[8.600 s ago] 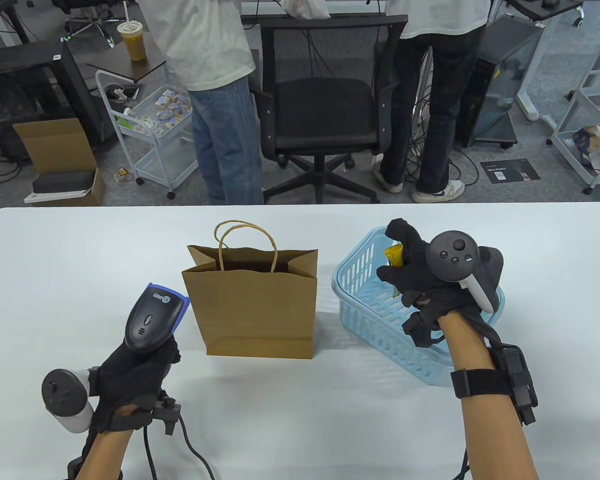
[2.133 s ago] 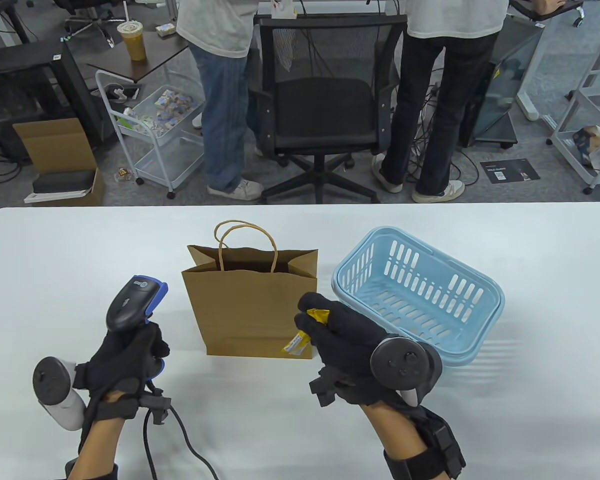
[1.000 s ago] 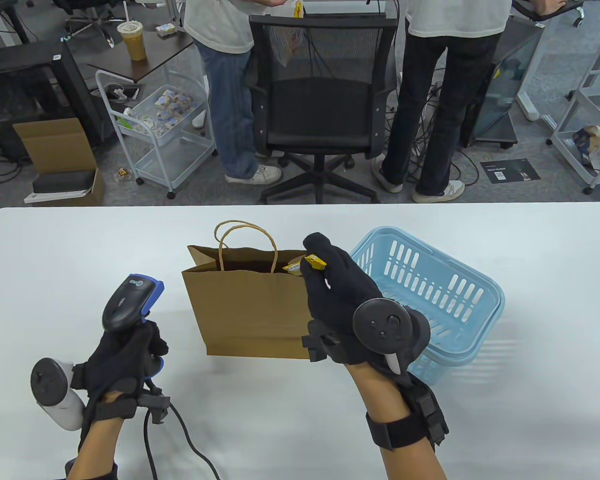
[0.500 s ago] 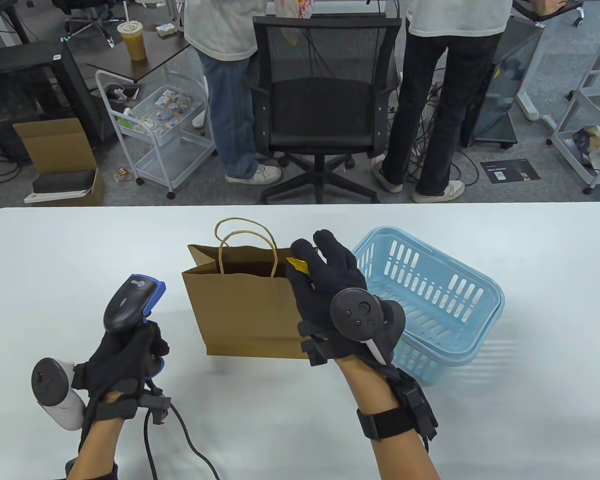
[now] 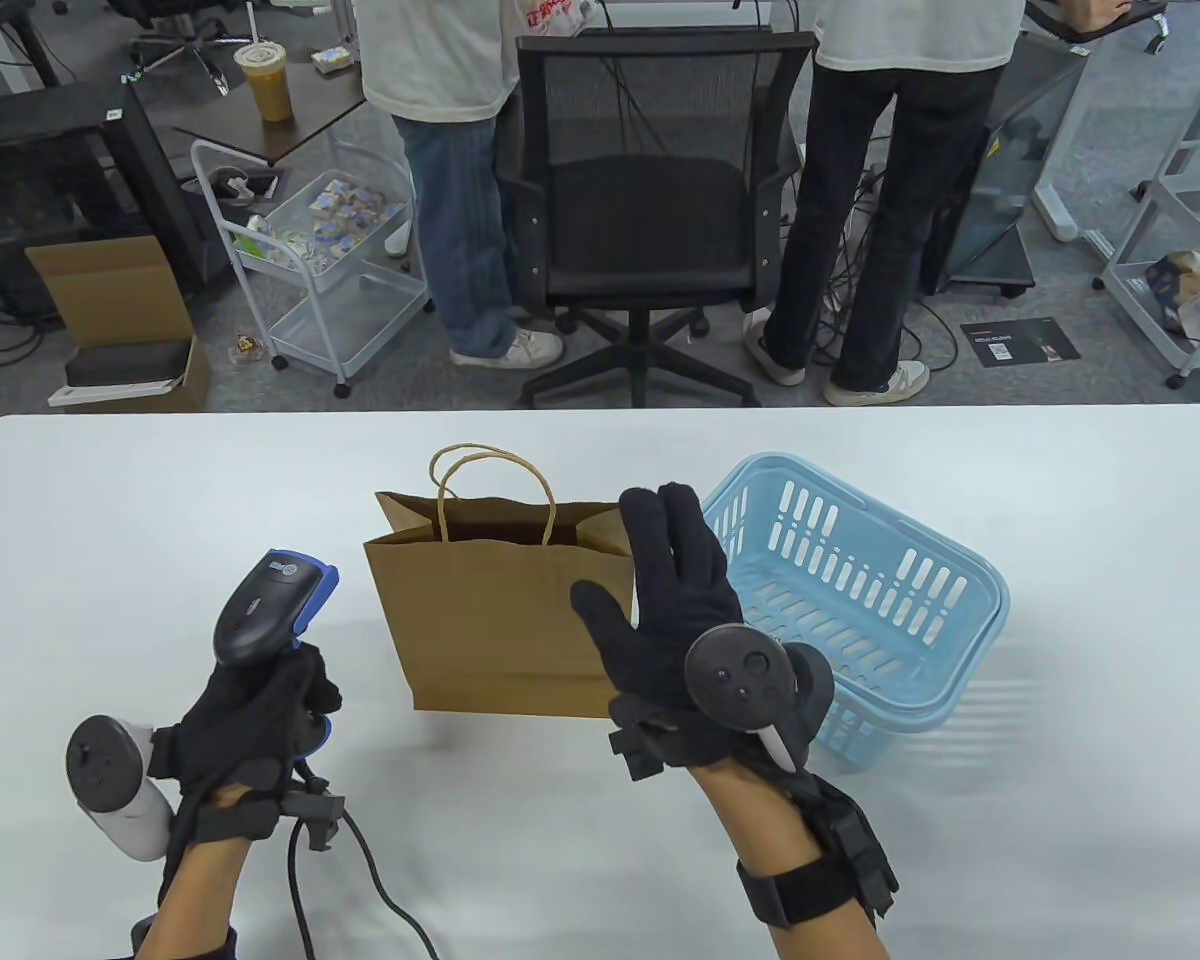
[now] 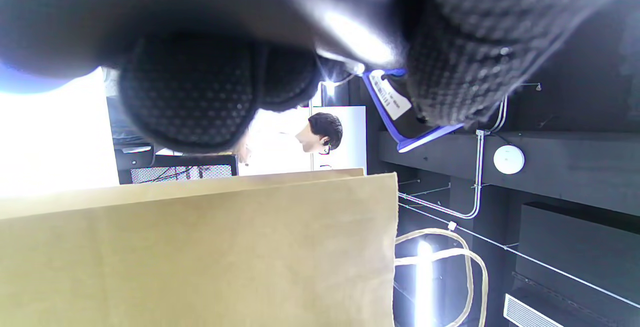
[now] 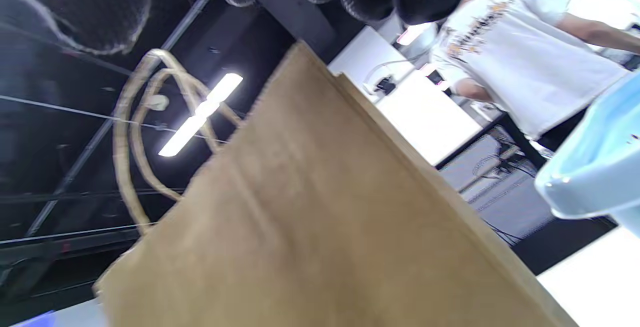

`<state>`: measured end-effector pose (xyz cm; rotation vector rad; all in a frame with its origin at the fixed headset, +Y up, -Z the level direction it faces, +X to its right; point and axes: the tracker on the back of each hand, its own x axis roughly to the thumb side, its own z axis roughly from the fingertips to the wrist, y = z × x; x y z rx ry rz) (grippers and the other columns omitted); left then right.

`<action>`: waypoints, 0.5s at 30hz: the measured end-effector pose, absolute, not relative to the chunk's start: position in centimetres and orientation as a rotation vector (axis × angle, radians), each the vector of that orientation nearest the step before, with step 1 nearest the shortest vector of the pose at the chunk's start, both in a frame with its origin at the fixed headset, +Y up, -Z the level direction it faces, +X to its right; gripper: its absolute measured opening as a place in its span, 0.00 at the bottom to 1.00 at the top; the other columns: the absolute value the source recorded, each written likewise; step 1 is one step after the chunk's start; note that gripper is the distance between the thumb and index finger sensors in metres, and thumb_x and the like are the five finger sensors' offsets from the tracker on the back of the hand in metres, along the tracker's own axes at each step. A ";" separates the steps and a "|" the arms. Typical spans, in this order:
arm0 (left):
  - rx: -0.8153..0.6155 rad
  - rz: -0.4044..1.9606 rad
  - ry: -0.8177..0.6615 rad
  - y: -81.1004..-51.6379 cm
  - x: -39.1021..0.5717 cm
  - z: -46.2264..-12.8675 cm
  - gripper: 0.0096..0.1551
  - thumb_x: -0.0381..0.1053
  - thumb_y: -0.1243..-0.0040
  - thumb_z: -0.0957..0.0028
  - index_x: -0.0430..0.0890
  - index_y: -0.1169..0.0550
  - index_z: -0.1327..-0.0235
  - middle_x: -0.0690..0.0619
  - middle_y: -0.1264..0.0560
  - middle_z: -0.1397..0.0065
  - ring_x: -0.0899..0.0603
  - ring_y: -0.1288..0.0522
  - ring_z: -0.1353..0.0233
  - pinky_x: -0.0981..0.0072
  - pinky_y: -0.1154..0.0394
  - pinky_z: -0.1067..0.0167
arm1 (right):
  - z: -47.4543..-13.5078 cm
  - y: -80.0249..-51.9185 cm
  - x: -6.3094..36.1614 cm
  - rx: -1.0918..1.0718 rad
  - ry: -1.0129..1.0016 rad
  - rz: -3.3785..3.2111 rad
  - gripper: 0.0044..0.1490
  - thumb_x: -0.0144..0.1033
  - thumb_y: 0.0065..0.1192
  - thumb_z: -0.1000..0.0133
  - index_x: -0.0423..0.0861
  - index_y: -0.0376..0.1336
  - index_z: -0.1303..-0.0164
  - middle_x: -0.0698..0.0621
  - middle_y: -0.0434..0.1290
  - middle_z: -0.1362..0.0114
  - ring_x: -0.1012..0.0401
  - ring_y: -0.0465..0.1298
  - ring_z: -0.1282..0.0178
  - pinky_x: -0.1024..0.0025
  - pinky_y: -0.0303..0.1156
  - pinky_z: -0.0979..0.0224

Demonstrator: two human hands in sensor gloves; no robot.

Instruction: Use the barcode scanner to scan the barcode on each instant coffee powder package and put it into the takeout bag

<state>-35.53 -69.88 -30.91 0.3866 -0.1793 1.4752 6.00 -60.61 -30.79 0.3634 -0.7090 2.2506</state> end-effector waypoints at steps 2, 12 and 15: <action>0.390 1.465 -0.189 -69.8 -35.4 -30.9 0.38 0.66 0.31 0.46 0.48 0.29 0.28 0.51 0.20 0.43 0.41 0.12 0.54 0.44 0.22 0.43 | -29.4 -61.2 5.9 0.434 -0.766 2.290 0.55 0.68 0.59 0.43 0.60 0.41 0.11 0.37 0.40 0.08 0.39 0.51 0.12 0.43 0.56 0.15; 0.412 1.374 -0.255 -69.2 -34.1 -30.3 0.38 0.66 0.31 0.46 0.48 0.29 0.28 0.51 0.20 0.43 0.41 0.12 0.54 0.44 0.22 0.44 | -26.5 -68.7 5.4 0.775 -0.618 2.673 0.54 0.70 0.57 0.44 0.71 0.35 0.14 0.39 0.30 0.08 0.39 0.41 0.10 0.41 0.46 0.12; 0.419 1.345 -0.277 -69.2 -33.6 -30.1 0.38 0.66 0.31 0.46 0.49 0.29 0.28 0.52 0.20 0.43 0.42 0.12 0.54 0.45 0.22 0.44 | -26.9 -69.9 5.5 0.757 -0.399 2.697 0.54 0.69 0.57 0.44 0.74 0.34 0.15 0.37 0.26 0.09 0.38 0.36 0.12 0.41 0.41 0.13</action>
